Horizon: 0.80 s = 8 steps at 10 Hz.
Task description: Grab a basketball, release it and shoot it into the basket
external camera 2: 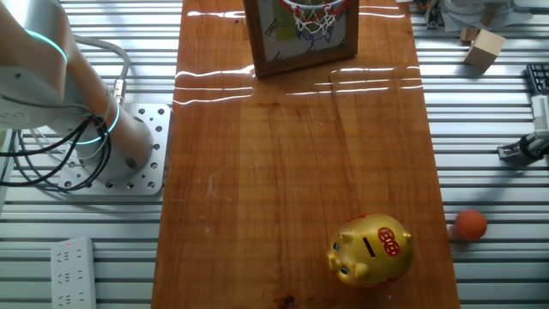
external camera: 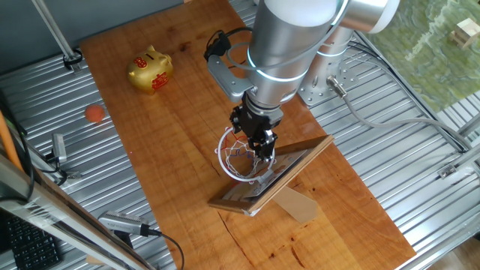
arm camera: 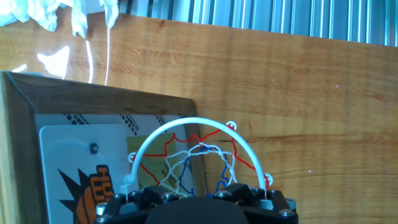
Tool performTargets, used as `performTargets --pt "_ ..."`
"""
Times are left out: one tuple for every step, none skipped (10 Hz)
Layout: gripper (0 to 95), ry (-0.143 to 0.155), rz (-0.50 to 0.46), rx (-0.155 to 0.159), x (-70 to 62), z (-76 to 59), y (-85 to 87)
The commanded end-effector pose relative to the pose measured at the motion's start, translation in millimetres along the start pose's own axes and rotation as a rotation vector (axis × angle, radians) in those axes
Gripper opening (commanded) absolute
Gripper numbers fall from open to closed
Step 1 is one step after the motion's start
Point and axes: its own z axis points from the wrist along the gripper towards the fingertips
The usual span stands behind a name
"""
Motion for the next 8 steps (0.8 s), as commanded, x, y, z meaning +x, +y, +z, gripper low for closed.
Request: performTargets --pt "76.0 0.003 -0.001 0.000 -0.1 0.6 -0.2" --pt "76.0 0.003 0.000 -0.001 -0.1 0.6 -0.2" --pt "76.0 0.003 0.003 -0.001 -0.1 0.6 -0.3" --pt "76.0 0.002 0.009 -0.003 0.1 -0.3 -2.8" --pt "76.0 0.002 0.005 -0.012 1.1 -4.1 -13.7" --pt "76.0 0.004 -0.010 -0.020 3.9 -10.5 -29.3" --pt "76.0 0.003 -0.023 -0.030 8.9 -18.5 -47.3" --pt "57.0 0.003 -0.035 -0.037 19.1 -30.6 -72.7"
